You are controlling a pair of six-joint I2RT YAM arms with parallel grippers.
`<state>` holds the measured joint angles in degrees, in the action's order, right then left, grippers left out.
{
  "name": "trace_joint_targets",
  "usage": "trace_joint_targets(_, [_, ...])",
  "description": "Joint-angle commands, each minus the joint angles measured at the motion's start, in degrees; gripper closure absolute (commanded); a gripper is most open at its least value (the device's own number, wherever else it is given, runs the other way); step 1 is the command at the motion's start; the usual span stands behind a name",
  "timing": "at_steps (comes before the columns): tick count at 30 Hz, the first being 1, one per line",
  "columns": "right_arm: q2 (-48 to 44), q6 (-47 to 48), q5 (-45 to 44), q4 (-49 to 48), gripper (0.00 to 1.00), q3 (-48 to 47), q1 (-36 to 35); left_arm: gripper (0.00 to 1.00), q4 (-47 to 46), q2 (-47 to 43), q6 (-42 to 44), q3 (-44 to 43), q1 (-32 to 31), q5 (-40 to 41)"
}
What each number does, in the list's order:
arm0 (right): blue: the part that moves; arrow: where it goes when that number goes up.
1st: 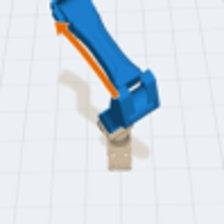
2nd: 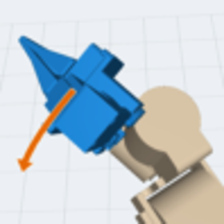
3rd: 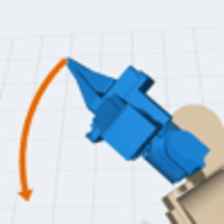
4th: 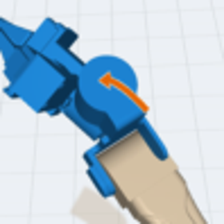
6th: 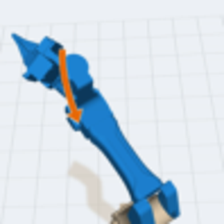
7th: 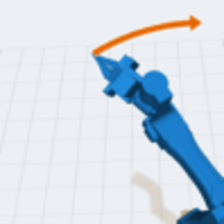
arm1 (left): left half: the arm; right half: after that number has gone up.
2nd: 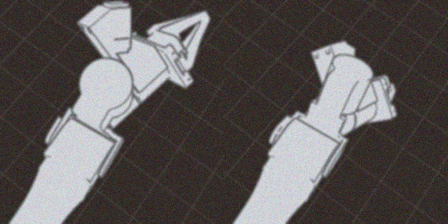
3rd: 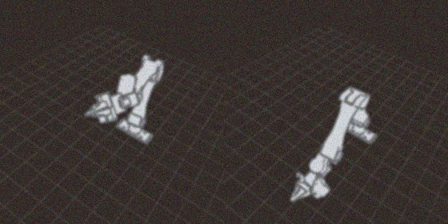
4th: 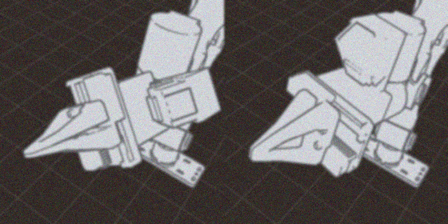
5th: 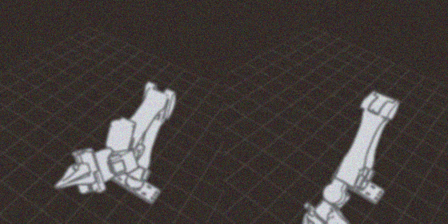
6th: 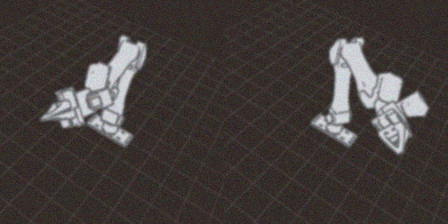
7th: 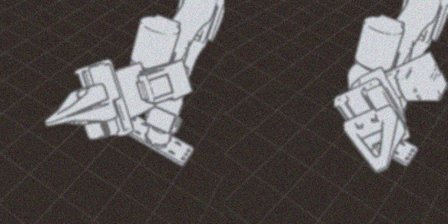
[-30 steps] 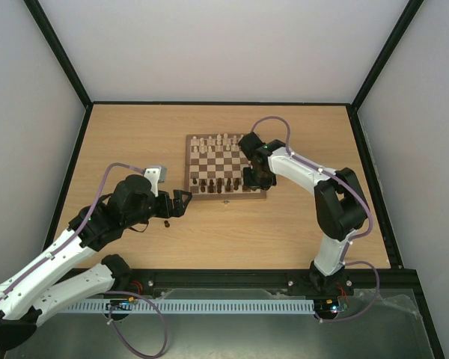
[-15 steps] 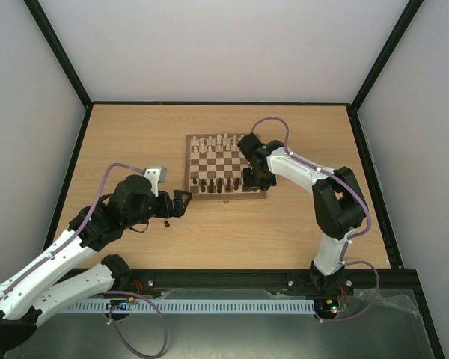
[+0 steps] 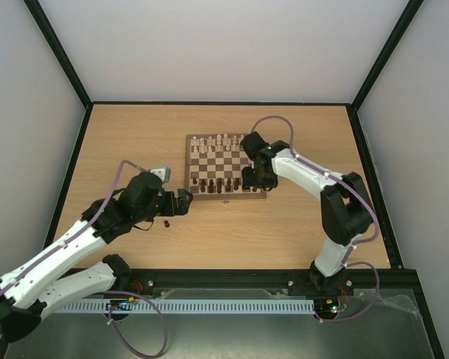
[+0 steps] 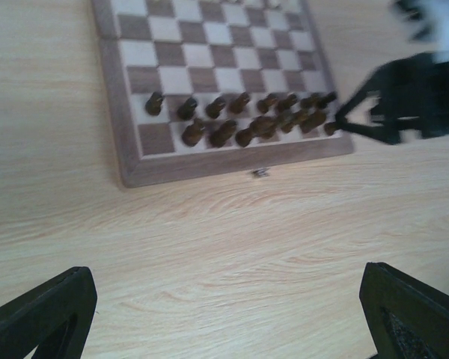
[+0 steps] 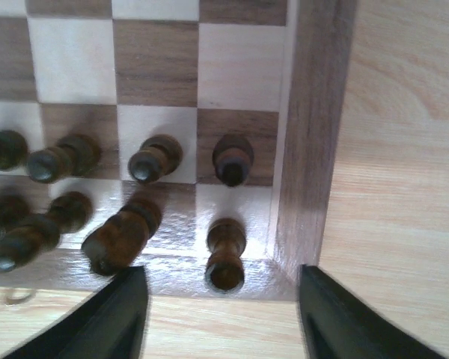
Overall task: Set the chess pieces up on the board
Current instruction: Place the chess piece on the chessboard, then pick up the chess piece at the center of the board.
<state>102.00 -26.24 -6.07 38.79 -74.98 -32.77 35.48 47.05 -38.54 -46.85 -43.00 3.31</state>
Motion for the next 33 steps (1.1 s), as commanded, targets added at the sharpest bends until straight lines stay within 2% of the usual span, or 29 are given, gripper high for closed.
trace_joint_targets(1, [-10.5,0.3,4.4,-0.4,0.32,3.8,-0.4,0.01,3.2,6.6,-3.7,0.9,0.8,3.1])
trace_joint_targets(9, [-21.2,0.7,7.8,-1.4,0.31,9.0,-0.6,0.01,0.3,15.7,-9.2,6.7,1.0,4.4])
trace_joint_targets(18, [-24.7,2.1,10.9,-4.0,0.33,14.4,-0.8,0.01,-0.9,21.0,-13.6,9.9,1.1,8.6])
trace_joint_targets(20, [-25.4,2.1,11.4,-4.3,0.33,14.8,-0.9,0.06,-1.3,21.3,-14.5,10.7,1.1,9.1])
trace_joint_targets(25, [-26.1,2.5,12.4,-4.9,0.35,15.4,-1.2,0.29,-1.2,23.1,-15.6,11.4,1.1,9.5])
trace_joint_targets(30, [-26.4,2.7,12.7,-5.5,0.36,15.9,-1.7,0.41,-1.4,26.1,-15.6,11.5,1.1,9.2])
trace_joint_targets(33, [-26.7,2.7,13.0,-5.7,0.36,16.0,-1.8,0.53,-1.7,27.6,-15.3,11.2,1.1,8.9])
